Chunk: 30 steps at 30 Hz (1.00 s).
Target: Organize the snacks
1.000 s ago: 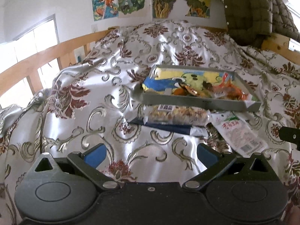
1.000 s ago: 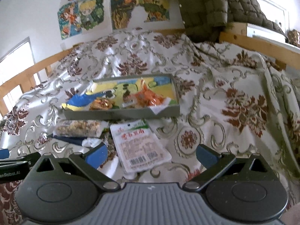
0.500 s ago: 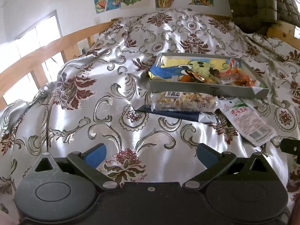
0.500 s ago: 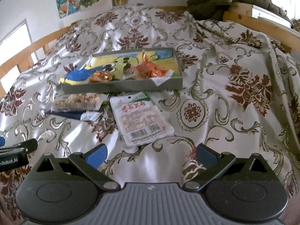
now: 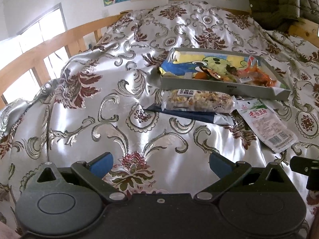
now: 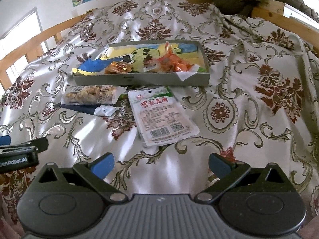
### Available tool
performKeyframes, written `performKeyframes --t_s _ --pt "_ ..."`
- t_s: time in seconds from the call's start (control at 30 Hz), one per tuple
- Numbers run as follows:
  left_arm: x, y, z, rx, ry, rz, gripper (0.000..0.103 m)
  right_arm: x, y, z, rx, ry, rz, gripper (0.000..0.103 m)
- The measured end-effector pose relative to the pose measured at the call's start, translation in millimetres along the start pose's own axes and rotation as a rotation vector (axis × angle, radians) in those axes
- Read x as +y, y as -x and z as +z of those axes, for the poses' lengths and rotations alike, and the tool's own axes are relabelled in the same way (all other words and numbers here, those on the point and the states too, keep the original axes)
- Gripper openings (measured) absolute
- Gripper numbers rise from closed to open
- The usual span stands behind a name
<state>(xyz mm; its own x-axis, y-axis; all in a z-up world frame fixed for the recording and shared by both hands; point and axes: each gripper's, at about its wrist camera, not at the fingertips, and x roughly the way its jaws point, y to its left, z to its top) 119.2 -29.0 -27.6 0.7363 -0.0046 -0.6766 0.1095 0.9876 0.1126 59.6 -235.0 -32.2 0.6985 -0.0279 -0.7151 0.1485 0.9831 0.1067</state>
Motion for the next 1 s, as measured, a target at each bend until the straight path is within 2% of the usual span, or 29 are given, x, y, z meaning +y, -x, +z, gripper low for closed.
performKeyframes --t_s 0.33,0.73,0.83,1.0 --pt "-7.7 -15.8 0.9 0.034 -0.021 -0.003 0.102 7.0 -12.5 9.8 0.026 0.054 0.032 0.103" --pt "-13.3 -42.1 12.9 0.049 -0.058 -0.019 0.102 -3.9 -36.8 38.6 0.005 0.164 -0.016 0.103" --pt "-9.7 -48.5 17.3 0.052 -0.039 -0.026 0.102 -6.7 -43.4 42.2 0.011 0.165 -0.028 0.103" --pt "-4.6 -55.3 21.0 0.078 0.021 -0.082 0.102 -5.9 -44.1 46.0 0.002 0.184 -0.02 0.103"
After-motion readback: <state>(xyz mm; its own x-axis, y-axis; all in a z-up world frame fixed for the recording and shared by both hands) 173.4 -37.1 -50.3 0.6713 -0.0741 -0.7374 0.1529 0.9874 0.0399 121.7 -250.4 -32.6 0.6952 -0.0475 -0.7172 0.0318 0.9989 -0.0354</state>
